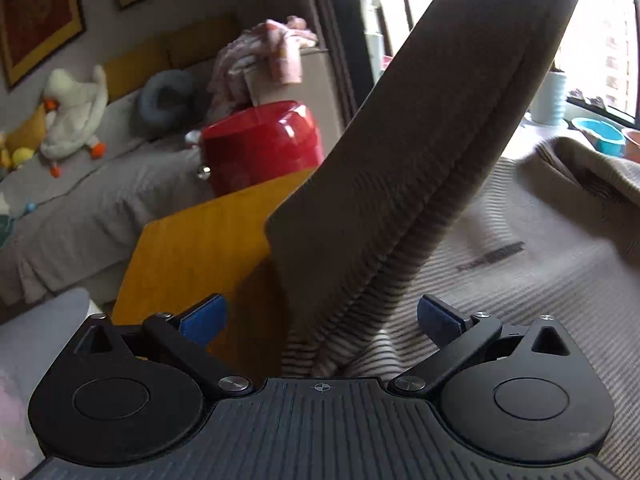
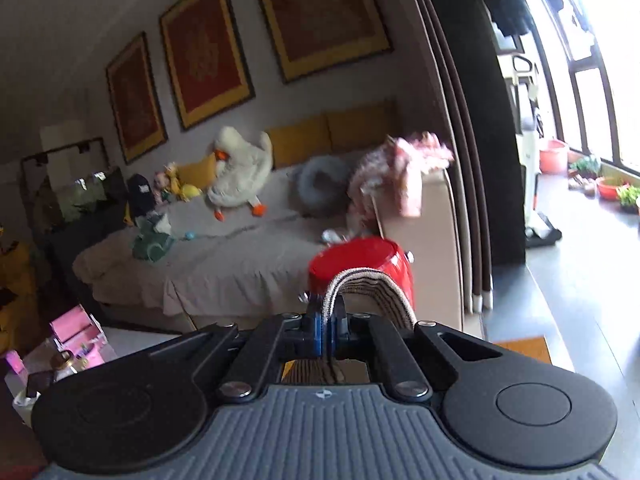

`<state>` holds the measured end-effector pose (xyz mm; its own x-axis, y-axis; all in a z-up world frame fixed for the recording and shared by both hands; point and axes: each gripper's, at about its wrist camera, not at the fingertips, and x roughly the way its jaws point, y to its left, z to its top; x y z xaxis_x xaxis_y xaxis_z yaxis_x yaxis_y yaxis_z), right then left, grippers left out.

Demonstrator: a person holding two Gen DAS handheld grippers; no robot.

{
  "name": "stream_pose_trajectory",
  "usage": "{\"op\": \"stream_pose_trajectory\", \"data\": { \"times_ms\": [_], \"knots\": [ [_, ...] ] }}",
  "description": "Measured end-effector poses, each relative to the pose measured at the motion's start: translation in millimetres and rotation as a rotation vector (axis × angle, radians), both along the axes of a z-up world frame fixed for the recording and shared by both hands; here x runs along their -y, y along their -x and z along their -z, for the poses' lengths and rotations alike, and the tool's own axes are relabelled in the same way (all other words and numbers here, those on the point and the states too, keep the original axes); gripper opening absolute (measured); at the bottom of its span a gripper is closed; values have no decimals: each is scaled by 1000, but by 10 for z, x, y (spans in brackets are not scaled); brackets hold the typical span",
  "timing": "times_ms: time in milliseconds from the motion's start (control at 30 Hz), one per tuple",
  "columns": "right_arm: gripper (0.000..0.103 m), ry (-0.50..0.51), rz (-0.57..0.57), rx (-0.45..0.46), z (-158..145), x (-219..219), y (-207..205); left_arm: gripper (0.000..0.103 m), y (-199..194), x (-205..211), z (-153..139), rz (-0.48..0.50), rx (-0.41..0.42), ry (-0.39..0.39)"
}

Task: Fold clothes

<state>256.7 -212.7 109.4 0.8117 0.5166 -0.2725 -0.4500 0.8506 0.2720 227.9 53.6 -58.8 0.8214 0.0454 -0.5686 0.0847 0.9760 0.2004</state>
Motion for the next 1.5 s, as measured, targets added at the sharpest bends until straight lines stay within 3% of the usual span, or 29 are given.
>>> {"op": "stream_pose_trajectory", "data": {
  "times_ms": [100, 200, 367, 467, 600, 767, 867, 967, 1067, 1133, 1200, 1300, 1500],
  "knots": [
    [4, -18, 10, -38, 60, 65, -87, 103, -3, -356, -50, -132, 8, 92],
    [4, -15, 38, -176, 504, 106, -248, 103, 36, -667, -64, -217, -5, 168],
    [4, 1, 57, -411, 1351, 149, -491, 103, 228, -876, -55, -208, -44, 191],
    [4, 30, 36, -481, 1624, 133, -549, 103, 385, -968, -117, -158, -70, 243],
    [4, 61, 32, -452, 1611, 66, -517, 103, 621, -1054, -269, -68, -80, 325],
    [5, 80, 16, -404, 1400, -112, -532, 103, 777, -880, -566, 97, 45, 403],
    [4, -21, -87, -298, 911, -335, -553, 103, 612, -612, -582, 154, 76, 354],
    [4, -103, -188, -128, 279, -518, -386, 103, 414, -361, -449, 153, 49, 279],
    [4, -159, -248, 37, -231, -506, -186, 103, 313, -225, -284, 91, 33, 166],
    [4, -163, -248, 76, -348, -429, -140, 103, 258, -282, -201, -7, 38, 124],
    [4, -160, -218, 45, -272, -336, -198, 103, 202, -466, -162, -139, 41, 138],
    [4, -152, -146, -75, 100, -204, -408, 103, 195, -819, -160, -278, 15, 257],
    [4, -134, -44, -347, 1090, -71, -784, 103, 344, -1058, -168, -279, -34, 307]
  ]
}}
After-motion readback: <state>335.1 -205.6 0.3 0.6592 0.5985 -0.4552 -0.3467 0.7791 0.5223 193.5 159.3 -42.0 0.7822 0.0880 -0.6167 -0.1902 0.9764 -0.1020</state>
